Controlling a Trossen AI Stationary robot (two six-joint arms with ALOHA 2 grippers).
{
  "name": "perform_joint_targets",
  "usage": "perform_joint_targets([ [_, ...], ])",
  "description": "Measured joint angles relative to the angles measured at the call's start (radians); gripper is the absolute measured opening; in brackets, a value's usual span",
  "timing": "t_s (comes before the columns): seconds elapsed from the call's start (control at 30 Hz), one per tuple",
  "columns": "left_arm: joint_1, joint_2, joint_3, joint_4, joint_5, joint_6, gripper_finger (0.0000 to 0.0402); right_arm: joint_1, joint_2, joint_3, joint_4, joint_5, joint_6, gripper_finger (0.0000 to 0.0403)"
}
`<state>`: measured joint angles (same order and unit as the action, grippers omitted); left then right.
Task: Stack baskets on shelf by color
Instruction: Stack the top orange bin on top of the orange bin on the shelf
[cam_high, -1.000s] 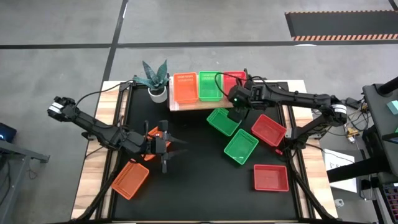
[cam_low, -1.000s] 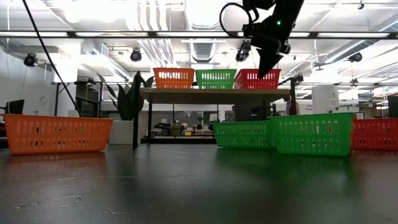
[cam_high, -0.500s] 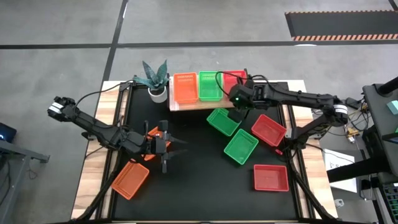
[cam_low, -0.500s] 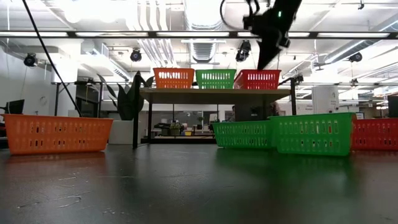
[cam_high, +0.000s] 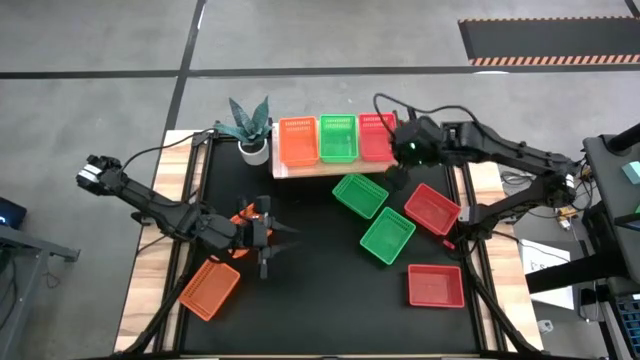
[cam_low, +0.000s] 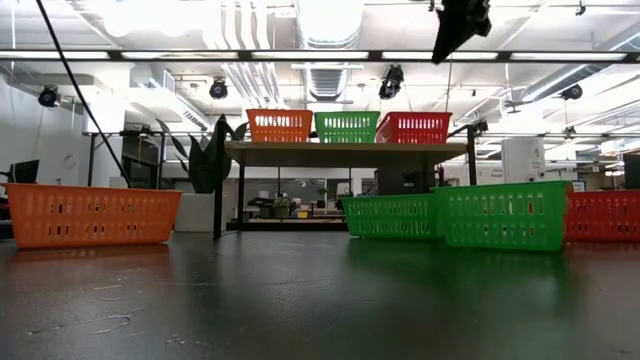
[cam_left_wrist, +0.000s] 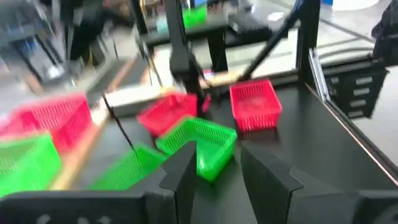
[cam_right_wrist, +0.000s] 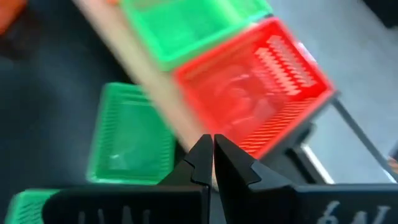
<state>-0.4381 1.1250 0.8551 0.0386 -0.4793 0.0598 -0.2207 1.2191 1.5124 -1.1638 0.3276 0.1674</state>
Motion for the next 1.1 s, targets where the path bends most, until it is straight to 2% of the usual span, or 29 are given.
perform_joint_targets([
  [0.13,-0.009,0.004,-0.002,-0.159,0.003,-0.229,0.0109,0.126,-0.039,-0.040,0.035,0.003,0.055,0.0009],
  [0.4,-0.013,0.065,0.014,-0.692,0.017,-0.847,0.0109,0.387,-0.065,-0.120,0.111,0.052,0.169,0.0009],
  [0.47,0.000,0.096,0.014,-0.809,0.057,-0.969,0.0109,0.432,-0.061,-0.132,0.122,0.070,0.183,0.0009],
  [0.53,0.007,0.128,0.021,-0.902,0.138,-1.032,0.0109,0.468,-0.054,-0.136,0.131,0.074,0.200,0.0009],
  [0.6,0.006,0.162,0.033,-0.975,0.222,-1.010,0.0109,0.492,-0.045,-0.136,0.131,0.087,0.214,0.0009],
  [0.7,0.005,0.190,0.057,-1.049,0.292,-0.915,0.0109,0.513,-0.038,-0.137,0.132,0.101,0.226,0.0009],
  [0.77,0.006,0.200,0.065,-1.093,0.312,-0.802,0.0109,0.518,-0.038,-0.137,0.134,0.103,0.233,0.0009],
  [0.93,-0.033,0.208,0.052,-1.248,0.359,-0.411,0.0109,0.518,-0.038,-0.137,0.138,0.103,0.235,0.0009],
  [1.1,-0.033,0.200,0.051,-1.340,0.357,-0.226,0.0109,0.518,-0.038,-0.138,0.152,0.103,0.235,0.0009],
])
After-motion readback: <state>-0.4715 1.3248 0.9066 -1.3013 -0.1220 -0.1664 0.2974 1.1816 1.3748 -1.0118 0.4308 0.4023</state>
